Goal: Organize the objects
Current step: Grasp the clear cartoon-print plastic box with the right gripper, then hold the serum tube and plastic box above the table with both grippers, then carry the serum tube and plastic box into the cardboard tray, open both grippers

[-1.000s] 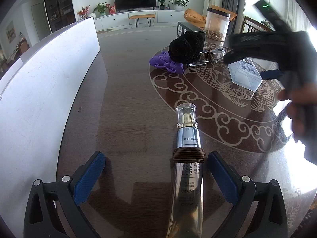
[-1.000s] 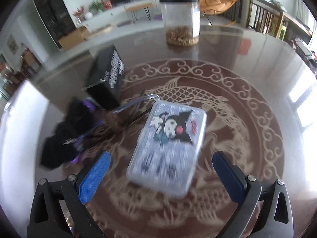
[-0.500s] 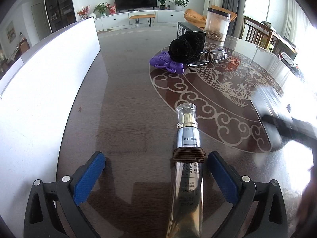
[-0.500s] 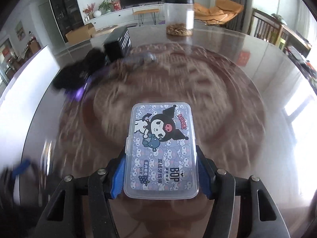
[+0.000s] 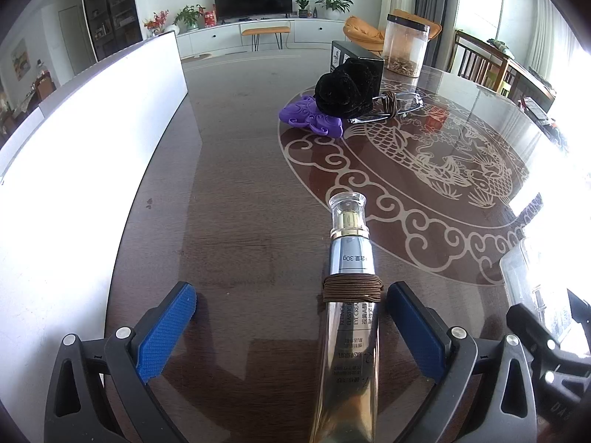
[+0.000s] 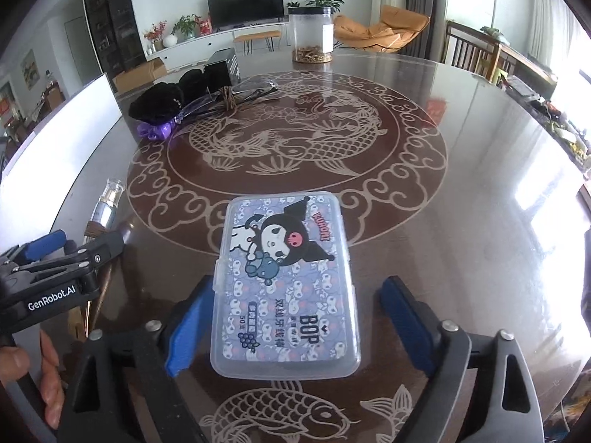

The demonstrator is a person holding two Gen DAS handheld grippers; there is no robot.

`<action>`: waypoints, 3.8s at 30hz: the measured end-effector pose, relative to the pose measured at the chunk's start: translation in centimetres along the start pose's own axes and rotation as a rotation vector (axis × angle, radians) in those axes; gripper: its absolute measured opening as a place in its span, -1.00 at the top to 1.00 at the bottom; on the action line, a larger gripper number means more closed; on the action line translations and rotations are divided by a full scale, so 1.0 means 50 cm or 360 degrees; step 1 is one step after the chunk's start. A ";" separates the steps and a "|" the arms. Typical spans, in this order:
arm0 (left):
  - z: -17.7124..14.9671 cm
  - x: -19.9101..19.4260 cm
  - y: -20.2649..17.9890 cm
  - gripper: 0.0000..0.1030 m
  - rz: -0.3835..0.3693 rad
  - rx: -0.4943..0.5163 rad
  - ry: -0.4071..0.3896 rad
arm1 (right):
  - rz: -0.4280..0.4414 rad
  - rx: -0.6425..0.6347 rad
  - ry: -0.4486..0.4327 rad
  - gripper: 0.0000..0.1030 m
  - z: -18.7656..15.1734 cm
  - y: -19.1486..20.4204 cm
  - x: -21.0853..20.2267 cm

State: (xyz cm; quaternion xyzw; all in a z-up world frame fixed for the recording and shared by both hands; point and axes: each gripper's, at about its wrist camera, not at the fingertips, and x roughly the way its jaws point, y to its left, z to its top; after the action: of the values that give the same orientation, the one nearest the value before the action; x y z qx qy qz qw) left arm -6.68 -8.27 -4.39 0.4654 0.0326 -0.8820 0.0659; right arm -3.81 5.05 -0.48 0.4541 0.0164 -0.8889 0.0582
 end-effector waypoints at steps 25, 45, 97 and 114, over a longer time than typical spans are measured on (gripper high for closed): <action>-0.001 0.001 -0.001 -1.00 0.0001 -0.0001 -0.0001 | -0.0014 -0.0058 0.0036 -1.00 -0.001 0.019 0.019; -0.002 0.001 -0.002 -1.00 0.0002 -0.0003 -0.0001 | -0.0013 -0.0058 0.0037 -1.00 -0.002 0.019 0.019; 0.024 0.013 -0.003 -1.00 -0.0059 0.0091 0.0175 | -0.0011 -0.0059 0.0034 -1.00 -0.002 0.019 0.018; -0.022 -0.053 -0.009 0.48 -0.0187 0.0223 -0.0002 | 0.0169 0.0096 0.0107 -0.99 0.029 -0.011 0.001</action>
State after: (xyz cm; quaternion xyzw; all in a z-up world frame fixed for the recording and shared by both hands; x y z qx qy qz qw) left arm -4.35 -7.46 -2.83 0.4655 -0.0021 -0.8849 -0.0186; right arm -5.10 5.47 0.33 0.4855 -0.0326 -0.8688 0.0911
